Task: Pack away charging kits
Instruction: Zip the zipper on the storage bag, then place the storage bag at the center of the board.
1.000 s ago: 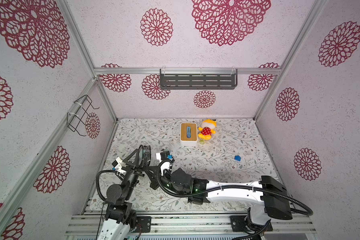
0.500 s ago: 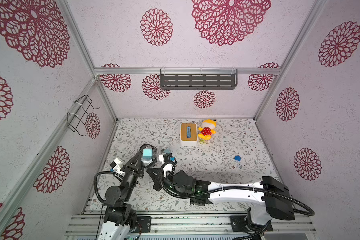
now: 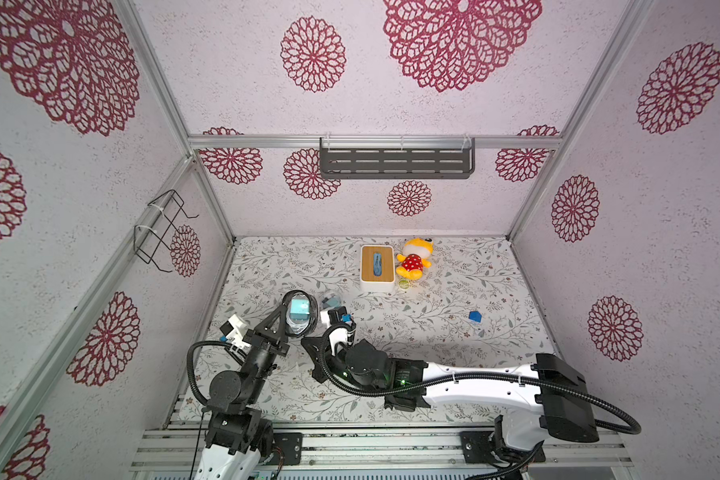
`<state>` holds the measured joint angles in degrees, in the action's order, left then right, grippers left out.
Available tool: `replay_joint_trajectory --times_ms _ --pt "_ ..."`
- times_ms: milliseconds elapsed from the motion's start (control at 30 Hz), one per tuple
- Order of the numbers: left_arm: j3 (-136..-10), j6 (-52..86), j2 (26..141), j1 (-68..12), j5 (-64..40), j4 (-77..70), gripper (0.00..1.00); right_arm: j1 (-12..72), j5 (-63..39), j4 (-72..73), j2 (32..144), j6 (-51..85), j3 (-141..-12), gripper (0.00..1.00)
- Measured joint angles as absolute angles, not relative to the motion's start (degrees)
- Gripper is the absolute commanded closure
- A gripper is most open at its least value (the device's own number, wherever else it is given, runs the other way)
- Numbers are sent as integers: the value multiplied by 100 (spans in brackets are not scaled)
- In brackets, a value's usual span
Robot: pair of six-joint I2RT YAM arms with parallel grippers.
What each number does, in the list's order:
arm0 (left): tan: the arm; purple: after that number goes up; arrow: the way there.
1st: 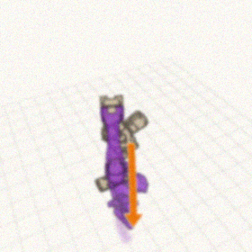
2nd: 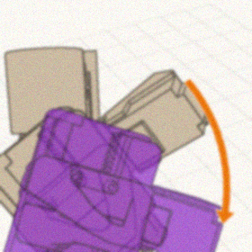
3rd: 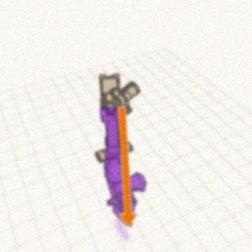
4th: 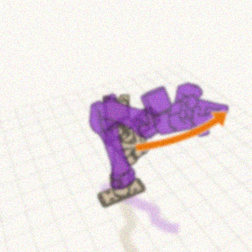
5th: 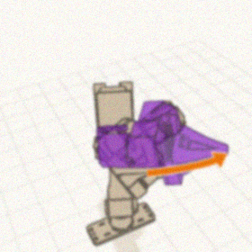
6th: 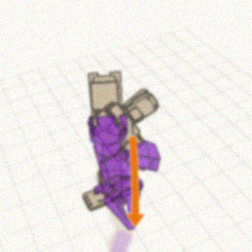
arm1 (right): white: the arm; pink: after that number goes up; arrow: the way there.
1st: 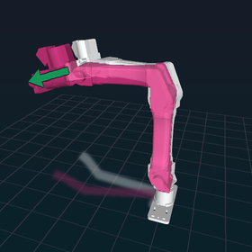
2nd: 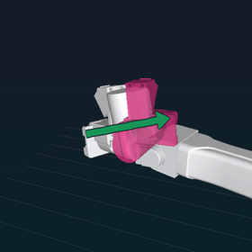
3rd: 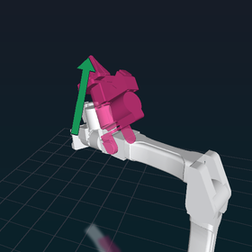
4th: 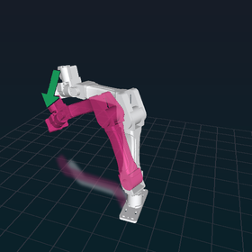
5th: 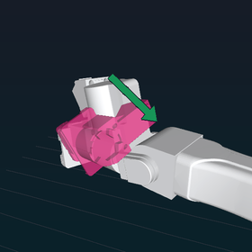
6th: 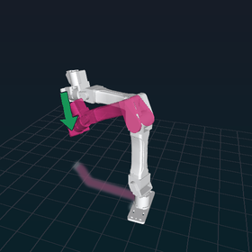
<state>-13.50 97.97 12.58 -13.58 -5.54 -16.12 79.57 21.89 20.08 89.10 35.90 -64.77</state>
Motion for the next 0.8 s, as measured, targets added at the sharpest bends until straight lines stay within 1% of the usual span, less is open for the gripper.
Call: replay_joint_trajectory --times_ms 200,433,500,533,567,600,633,700,800 --pt "-1492 9607 1037 -1387 -650 -1363 100 7953 2447 1435 8407 3400 -6477 100" --pt "-1599 9448 969 -1402 -777 -1114 100 7950 2443 1109 8305 3148 -6486 100" --pt "-1634 9389 985 -1402 -823 -976 81 7948 2495 976 8305 3070 -6525 100" --pt "-1706 9319 1007 -1402 -845 -816 66 7946 2585 904 8305 3035 -6549 100" --pt "-1833 9253 1024 -1400 -845 -593 48 7911 2729 838 8305 3002 -6567 100" --pt "-1968 9207 1041 -1400 -829 -410 34 7848 2840 766 8291 2989 -6573 100" --pt "-2167 9124 1063 -1400 -823 -167 25 7756 2945 679 8276 2978 -6573 100" --pt "-2523 8941 1135 -1400 -805 222 16 7596 3124 510 8221 2952 -6541 100" --pt "-2978 8626 1350 -1400 -781 801 10 7424 3356 261 7957 2956 -6241 100"
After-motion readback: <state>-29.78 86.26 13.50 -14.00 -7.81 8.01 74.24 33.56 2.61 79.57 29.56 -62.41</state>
